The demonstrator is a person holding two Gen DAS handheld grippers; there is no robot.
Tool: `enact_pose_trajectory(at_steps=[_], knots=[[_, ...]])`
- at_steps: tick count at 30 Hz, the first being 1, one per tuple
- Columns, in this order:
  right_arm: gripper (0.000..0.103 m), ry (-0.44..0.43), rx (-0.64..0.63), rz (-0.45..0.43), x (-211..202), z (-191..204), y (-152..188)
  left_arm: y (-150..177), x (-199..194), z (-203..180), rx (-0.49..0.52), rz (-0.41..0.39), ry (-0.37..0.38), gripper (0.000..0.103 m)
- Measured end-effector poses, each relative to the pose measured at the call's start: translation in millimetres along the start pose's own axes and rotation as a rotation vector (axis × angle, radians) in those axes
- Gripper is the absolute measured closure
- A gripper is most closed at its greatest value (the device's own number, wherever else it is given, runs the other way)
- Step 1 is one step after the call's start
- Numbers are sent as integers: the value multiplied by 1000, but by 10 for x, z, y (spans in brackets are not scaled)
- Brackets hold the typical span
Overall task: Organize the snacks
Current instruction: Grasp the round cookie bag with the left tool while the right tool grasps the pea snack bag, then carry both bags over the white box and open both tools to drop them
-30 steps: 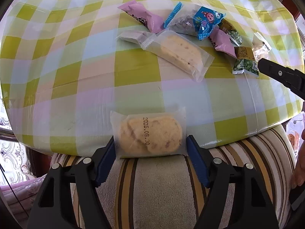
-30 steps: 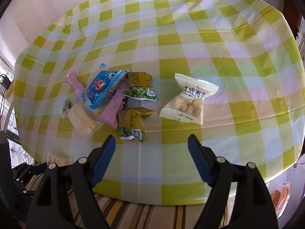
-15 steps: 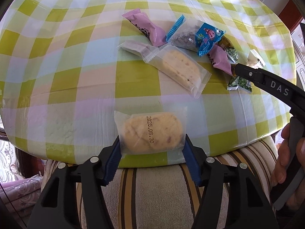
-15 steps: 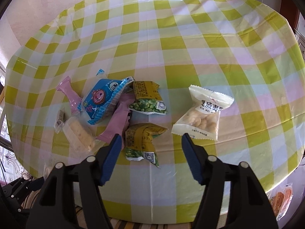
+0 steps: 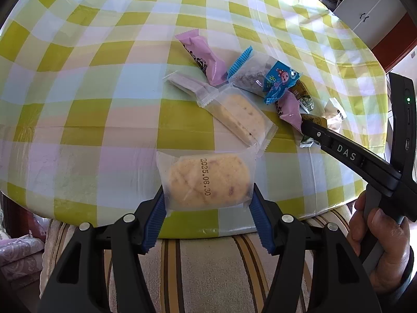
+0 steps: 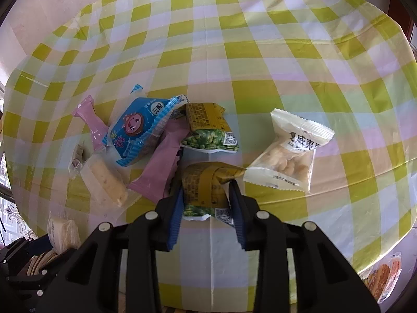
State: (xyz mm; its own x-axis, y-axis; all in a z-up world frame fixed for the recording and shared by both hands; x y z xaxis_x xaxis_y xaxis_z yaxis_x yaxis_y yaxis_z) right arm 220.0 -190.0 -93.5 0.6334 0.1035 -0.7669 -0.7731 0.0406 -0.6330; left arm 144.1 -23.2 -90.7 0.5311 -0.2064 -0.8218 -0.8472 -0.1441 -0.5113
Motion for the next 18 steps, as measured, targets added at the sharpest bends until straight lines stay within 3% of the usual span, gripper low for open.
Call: enact_pose_trajectory(at_steps=[18], knots=[[70, -3, 36, -42, -397, -269, 45, -122, -9, -231, 34, -43, 25, 44]])
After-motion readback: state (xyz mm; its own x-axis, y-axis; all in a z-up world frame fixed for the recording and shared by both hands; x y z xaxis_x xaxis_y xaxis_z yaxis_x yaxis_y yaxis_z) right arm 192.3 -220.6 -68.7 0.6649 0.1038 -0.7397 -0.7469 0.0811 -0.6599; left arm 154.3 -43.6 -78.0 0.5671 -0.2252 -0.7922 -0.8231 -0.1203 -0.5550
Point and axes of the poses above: each gripper's, at about its wrist camera, not at the fingertips, and x roughly the way its jaws point, z to its left, y to its underside, the point moved 9 cm from there along x, roughly the way its jaws point, and after that the axes turned 12 degrees about -z, right-handed, at the moved point
